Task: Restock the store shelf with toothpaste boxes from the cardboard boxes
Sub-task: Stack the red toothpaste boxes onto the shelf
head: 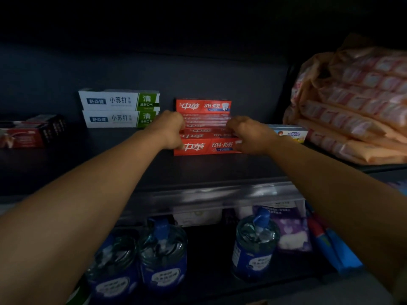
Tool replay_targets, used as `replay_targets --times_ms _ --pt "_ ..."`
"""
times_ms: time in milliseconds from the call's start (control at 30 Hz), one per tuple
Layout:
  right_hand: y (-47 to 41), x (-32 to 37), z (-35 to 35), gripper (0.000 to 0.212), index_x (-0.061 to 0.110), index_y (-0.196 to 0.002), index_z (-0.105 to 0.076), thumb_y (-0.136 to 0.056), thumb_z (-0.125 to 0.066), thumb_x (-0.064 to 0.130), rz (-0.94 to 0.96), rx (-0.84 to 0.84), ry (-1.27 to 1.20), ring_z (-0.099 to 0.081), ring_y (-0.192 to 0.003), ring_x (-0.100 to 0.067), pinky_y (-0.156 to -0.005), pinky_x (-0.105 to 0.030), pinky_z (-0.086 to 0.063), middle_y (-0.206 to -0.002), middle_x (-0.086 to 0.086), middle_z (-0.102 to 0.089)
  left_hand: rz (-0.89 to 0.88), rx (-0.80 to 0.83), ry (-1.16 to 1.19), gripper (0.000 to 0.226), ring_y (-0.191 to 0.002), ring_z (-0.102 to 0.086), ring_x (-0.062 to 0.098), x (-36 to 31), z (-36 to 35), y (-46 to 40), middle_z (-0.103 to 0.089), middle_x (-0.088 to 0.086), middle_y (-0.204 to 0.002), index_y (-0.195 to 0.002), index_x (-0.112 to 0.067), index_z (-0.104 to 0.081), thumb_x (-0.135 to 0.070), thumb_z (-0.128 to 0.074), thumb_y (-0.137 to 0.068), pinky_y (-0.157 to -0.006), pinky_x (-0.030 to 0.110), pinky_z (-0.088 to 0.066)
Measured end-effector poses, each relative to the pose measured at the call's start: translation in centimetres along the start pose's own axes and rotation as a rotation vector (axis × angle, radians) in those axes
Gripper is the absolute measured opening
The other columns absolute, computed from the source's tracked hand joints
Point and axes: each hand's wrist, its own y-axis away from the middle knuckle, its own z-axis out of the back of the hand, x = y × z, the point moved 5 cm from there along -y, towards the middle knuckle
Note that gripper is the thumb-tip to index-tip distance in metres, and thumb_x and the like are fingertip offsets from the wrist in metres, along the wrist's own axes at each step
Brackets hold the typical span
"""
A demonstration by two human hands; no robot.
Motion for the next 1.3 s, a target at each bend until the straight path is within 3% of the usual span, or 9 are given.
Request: replay_targets --times_ms 367,567,733,933,1100,1200,1300 --pt "8.1 5.4 6.8 0.057 0.011 -0.129 -0.045 -0.081 -0.069 0.031 0.044 -0.111 -0.004 -0.047 -0.118 -0.027 -0.091 -0.043 -0.047 -0.128 -0.009 -0.049 -0.173 -0.028 -0.016 0.067 -0.113 -0.057 0.026 -5.2 4.5 9.3 -0.058 0.007 -0.127 -0.129 -0.013 -0.057 -0.029 -0.084 -0.070 -0.097 0.040 -0.049" --pt "15.5 8.7 6.3 0.055 0.009 -0.127 -0.045 -0.080 -0.069 0.025 0.059 -0.056 -0.020 -0.045 -0.119 -0.027 -0.089 -0.039 -0.043 -0.128 -0.010 -0.047 -0.262 0.032 -0.008 0.053 -0.104 -0.059 0.026 -7.4 3.1 15.5 -0.061 0.004 -0.116 -0.117 -0.016 -0.062 -0.029 -0.082 -0.069 -0.086 0.041 -0.052" --pt "20.9 10.7 1.5 0.054 0.007 -0.125 -0.050 -0.078 -0.070 0.022 0.066 0.035 -0.076 -0.048 -0.115 -0.031 -0.087 -0.043 -0.046 -0.124 -0.013 -0.051 -0.278 0.182 0.007 0.035 -0.095 -0.060 0.029 -8.0 -2.8 19.8 -0.062 0.007 -0.099 -0.095 -0.010 -0.061 -0.027 -0.079 -0.071 -0.074 0.035 -0.051" --pt "26.4 12.2 -7.5 0.058 0.008 -0.131 -0.048 -0.079 -0.069 0.021 0.054 0.200 -0.149 -0.048 -0.118 -0.030 -0.091 -0.041 -0.045 -0.128 -0.012 -0.050 -0.290 0.381 0.012 0.062 -0.110 -0.056 0.026 -7.3 -13.0 24.0 -0.058 0.009 -0.122 -0.125 -0.011 -0.056 -0.033 -0.080 -0.072 -0.089 0.041 -0.050" --pt "29.5 13.8 -14.9 0.055 0.009 -0.133 -0.046 -0.086 -0.063 0.030 0.048 0.313 -0.245 -0.046 -0.119 -0.025 -0.093 -0.037 -0.042 -0.130 -0.009 -0.048 -0.249 0.517 0.050 0.033 -0.095 -0.060 0.022 -5.9 -20.4 26.7 -0.059 0.003 -0.102 -0.102 -0.017 -0.061 -0.031 -0.075 -0.076 -0.077 0.039 -0.053" --pt "30.9 14.6 -20.1 0.052 0.013 -0.128 -0.049 -0.083 -0.066 0.033 0.044 0.392 -0.325 -0.050 -0.113 -0.025 -0.088 -0.040 -0.047 -0.123 -0.007 -0.050 -0.212 0.594 0.050 0.034 -0.098 -0.059 0.019 -4.9 -24.3 27.8 -0.058 0.001 -0.108 -0.108 -0.017 -0.060 -0.026 -0.073 -0.078 -0.075 0.032 -0.050" --pt "31.9 15.1 -24.5 0.061 0.021 -0.138 -0.040 -0.086 -0.064 0.043 0.012 0.490 -0.396 -0.049 -0.120 -0.020 -0.101 -0.038 -0.042 -0.134 -0.004 -0.049 -0.155 0.675 0.085 0.034 -0.093 -0.061 0.015 -3.6 -28.1 28.4 -0.061 0.000 -0.109 -0.106 -0.020 -0.061 -0.026 -0.076 -0.076 -0.072 0.028 -0.049"
